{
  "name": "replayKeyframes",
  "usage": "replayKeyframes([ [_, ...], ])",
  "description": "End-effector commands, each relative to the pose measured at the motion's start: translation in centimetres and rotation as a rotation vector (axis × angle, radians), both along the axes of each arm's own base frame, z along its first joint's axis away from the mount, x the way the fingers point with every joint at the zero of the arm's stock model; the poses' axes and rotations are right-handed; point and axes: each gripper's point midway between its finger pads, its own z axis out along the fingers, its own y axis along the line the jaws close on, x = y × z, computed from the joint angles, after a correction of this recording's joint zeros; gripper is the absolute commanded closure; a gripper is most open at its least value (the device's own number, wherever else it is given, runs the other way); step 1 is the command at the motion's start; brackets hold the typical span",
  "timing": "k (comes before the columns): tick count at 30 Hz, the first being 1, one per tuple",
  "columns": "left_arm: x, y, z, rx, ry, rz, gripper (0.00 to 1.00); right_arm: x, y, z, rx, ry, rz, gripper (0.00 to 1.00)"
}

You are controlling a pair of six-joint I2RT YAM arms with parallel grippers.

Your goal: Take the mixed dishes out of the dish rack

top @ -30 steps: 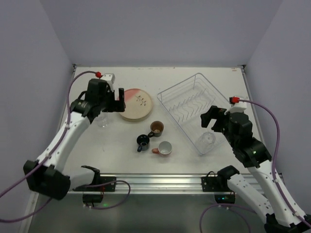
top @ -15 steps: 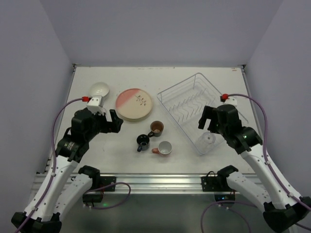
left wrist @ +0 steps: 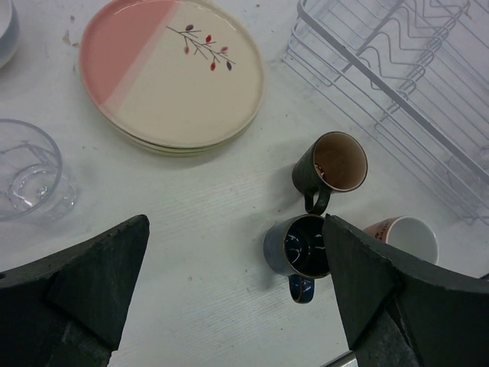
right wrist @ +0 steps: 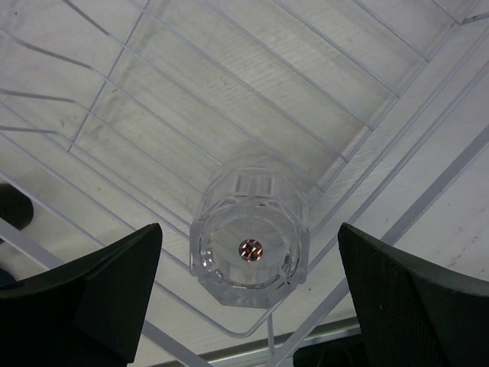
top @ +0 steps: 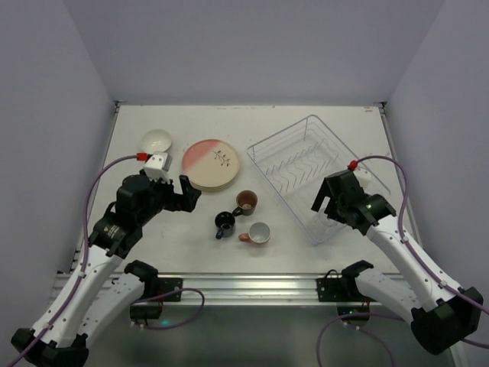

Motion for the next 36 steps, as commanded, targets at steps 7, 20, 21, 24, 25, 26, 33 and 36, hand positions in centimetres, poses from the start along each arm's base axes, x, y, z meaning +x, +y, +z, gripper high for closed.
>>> replayKeyframes([
  [7,0.0,0.0,1.6,-0.033,-0.054,0.016,0.00,0.9,-0.7,-0.1,0.060,-0.108,-0.174,0.01],
  [20,0.1,0.1,1.5,-0.038,-0.054,0.028,0.00,1.6,-0.1,-1.6,0.088,-0.117,-0.212,0.04],
  [21,0.2,0.0,1.4,-0.036,-0.048,0.027,0.00,1.6,-0.1,-1.7,0.086,-0.118,-0.212,0.05],
  [24,0.2,0.0,1.2,-0.032,-0.043,0.026,0.00,1.4,-0.4,-1.9,0.050,-0.106,-0.226,0.06],
  [25,0.2,0.0,1.2,-0.033,-0.043,0.025,0.00,1.4,-0.4,-1.8,0.040,-0.100,-0.222,0.07],
  [26,0.3,0.0,1.2,-0.033,-0.043,0.025,0.00,1.3,-0.2,-1.8,0.031,-0.096,-0.212,0.07],
  [33,0.3,-0.1,1.0,-0.028,-0.033,0.022,0.00,0.7,-0.3,-1.5,-0.045,-0.063,-0.218,0.08],
  [36,0.3,-0.1,1.1,-0.030,-0.035,0.024,0.00,0.7,0.2,-1.6,-0.037,-0.061,-0.200,0.09],
])
